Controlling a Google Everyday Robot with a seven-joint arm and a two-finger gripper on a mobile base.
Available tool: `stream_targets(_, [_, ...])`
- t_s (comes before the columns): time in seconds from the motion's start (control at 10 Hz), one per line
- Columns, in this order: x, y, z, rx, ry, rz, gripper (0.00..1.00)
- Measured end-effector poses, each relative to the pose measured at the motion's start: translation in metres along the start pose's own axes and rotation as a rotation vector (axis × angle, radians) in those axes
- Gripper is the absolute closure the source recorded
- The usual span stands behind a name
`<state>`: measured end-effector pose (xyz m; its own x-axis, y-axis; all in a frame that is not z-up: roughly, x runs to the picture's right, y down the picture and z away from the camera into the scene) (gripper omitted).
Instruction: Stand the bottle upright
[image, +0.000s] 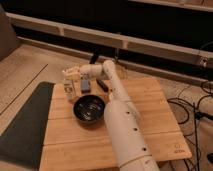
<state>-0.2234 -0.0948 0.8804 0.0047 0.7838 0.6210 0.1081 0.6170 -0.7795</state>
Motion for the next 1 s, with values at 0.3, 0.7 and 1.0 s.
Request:
stream_targets(0.3, [-0.0040,-0.0035,-0.0041,0.001,0.021,-0.003,0.52])
stream_targets(0.7, [-0.0078,-0.0016,-0.0040,-0.016,0.021,-0.005,0.52])
stream_targets(1.0, [-0.0090,0.0000,-0.0033,-0.027,0.017,-0.006,0.49])
